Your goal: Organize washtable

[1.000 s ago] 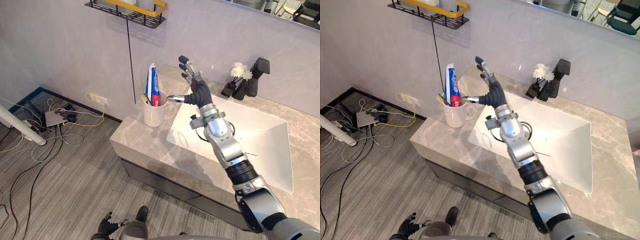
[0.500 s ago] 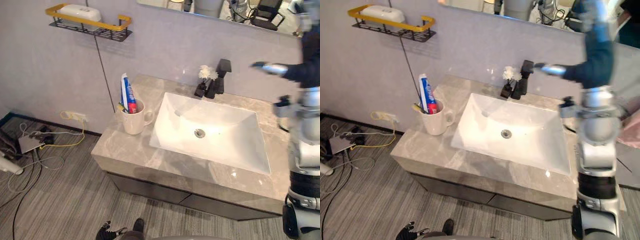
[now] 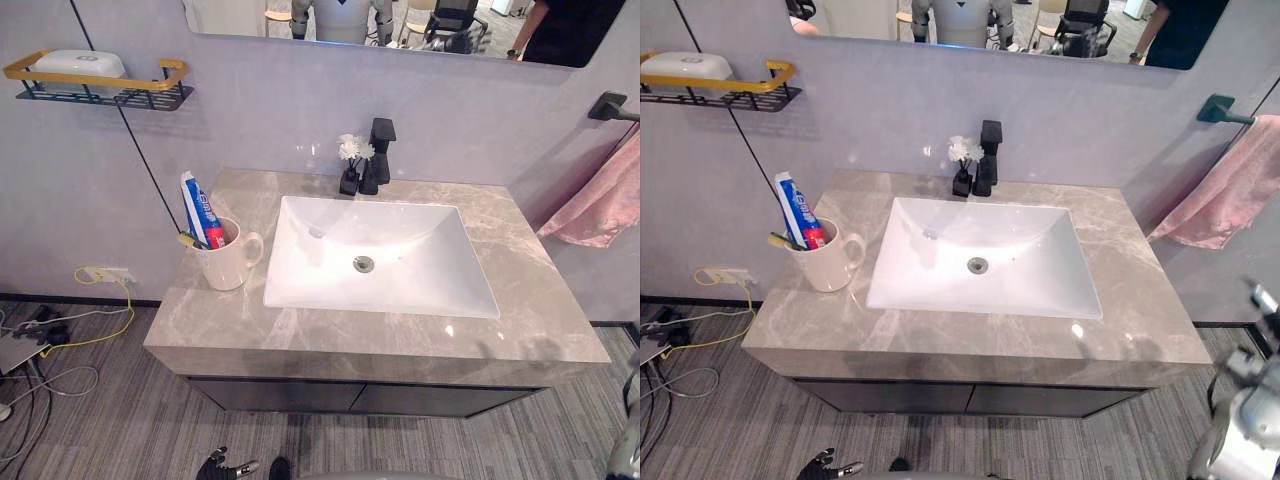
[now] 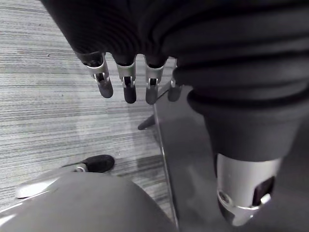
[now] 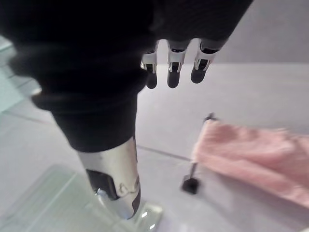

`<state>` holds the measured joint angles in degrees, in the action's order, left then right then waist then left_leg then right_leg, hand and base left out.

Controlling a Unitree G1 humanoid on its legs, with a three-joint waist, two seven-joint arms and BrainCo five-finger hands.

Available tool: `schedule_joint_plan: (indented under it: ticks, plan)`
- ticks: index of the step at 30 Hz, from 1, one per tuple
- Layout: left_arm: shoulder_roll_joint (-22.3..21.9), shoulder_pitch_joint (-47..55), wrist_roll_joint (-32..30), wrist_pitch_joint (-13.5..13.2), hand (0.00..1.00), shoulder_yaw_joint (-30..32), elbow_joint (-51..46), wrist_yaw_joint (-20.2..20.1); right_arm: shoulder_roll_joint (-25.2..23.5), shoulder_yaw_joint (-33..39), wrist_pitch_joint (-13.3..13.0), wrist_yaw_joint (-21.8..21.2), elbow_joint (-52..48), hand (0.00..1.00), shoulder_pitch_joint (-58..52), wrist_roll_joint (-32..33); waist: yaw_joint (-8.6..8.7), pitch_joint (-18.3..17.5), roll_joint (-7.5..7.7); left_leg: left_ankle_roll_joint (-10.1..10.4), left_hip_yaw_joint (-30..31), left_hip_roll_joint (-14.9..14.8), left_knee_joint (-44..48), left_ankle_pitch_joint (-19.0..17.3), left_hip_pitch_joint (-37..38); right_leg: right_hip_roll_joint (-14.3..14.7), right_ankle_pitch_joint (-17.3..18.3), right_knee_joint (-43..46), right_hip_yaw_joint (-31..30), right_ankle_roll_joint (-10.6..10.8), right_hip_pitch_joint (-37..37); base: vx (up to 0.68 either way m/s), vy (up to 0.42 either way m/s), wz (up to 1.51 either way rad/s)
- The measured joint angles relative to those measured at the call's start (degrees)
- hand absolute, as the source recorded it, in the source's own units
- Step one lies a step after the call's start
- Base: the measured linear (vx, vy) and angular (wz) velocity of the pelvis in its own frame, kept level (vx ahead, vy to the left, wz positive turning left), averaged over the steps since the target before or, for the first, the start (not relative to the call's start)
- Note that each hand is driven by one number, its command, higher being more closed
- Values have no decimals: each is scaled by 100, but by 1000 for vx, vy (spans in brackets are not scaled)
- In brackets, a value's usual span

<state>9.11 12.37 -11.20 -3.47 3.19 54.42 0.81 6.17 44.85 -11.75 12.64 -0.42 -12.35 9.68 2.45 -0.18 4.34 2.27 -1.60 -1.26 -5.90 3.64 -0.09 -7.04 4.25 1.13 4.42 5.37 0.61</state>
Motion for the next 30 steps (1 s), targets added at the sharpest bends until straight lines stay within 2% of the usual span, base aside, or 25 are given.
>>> schedule_joint_plan:
  ticks: [3, 7, 11, 18, 23, 30]
  plan:
    - [-92, 13, 53, 48, 0, 163, -71, 35, -565, -168, 73, 146, 336, 0, -358, 218, -15, -24, -31, -27, -166, -14, 30, -34, 121, -7, -3, 83, -103, 39, 11, 59, 9, -26]
    - [-124, 4, 216, 49, 0, 150, -96, 51, -961, -1105, 163, 80, 1281, 0, -693, 610, -14, -39, -87, -10, -376, -71, 27, -132, 319, -18, 2, 78, -139, 48, 124, 32, -3, -24]
    - [-222, -81, 229, 47, 0, 118, -106, 54, -928, -1662, 406, -324, 2203, 0, -746, 538, -32, -3, -164, 16, -432, -73, 1, -183, 350, -7, 17, 77, -114, 41, 129, 0, -4, -6]
    - [-181, -266, 399, 33, 0, -131, 92, 49, -893, -1899, 650, -1004, 4337, 0, -618, 150, -148, 50, -211, 10, -279, -56, 0, -190, 397, -10, 33, -29, 36, 65, 308, 25, -9, 10]
    - [-144, -393, 398, 33, 0, -183, 253, 53, -798, -2125, 785, -1150, 4993, 0, -495, 101, -142, 95, -187, 10, -118, 3, 2, -192, 396, -23, 34, -121, 182, 67, 428, 17, -2, 14]
    - [-97, -512, 397, -6, 0, -309, 359, 60, -676, -2459, 782, -1172, 5395, 0, -193, 69, -161, 242, -172, 8, 36, 50, 5, -192, 429, -65, 80, -123, 328, 129, 542, 4, -8, 12]
